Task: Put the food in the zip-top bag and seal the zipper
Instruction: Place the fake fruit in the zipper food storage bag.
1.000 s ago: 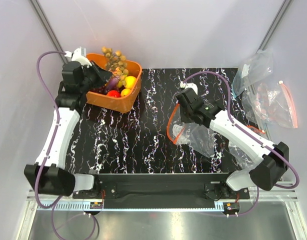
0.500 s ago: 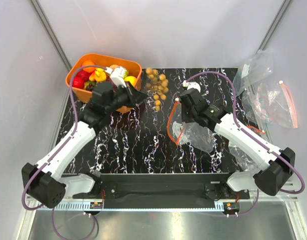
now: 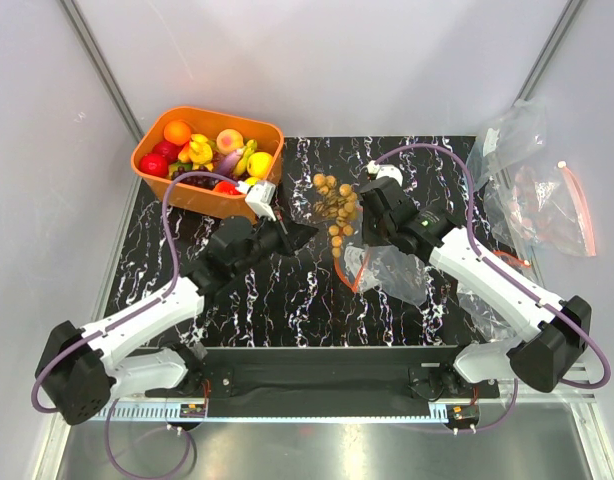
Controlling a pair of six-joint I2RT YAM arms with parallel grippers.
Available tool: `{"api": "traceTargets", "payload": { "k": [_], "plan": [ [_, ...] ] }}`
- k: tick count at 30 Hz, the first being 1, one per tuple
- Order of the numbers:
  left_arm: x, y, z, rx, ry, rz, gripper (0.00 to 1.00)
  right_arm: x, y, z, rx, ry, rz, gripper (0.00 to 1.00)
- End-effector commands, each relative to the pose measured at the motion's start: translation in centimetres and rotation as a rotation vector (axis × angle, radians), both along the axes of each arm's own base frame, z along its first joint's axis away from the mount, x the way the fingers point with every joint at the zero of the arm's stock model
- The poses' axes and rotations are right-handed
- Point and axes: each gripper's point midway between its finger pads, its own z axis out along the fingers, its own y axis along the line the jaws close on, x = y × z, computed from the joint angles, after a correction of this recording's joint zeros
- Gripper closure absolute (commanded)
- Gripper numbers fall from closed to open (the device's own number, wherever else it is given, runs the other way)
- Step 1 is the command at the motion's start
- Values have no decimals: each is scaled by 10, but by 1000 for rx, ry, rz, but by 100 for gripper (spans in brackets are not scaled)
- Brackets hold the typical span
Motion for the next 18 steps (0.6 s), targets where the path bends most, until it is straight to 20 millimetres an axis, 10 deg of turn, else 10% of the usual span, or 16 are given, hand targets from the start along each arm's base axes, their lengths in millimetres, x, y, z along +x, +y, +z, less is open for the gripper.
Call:
{"api": "traceTargets", "payload": {
  "k": [1, 18],
  "plan": [
    [5, 2, 53, -115, -171, 61, 100, 4, 7, 11, 53, -35, -5, 100],
    [-7, -30, 15, -33, -220, 106, 100, 9, 4, 19, 116, -29, -50, 100]
  ]
}}
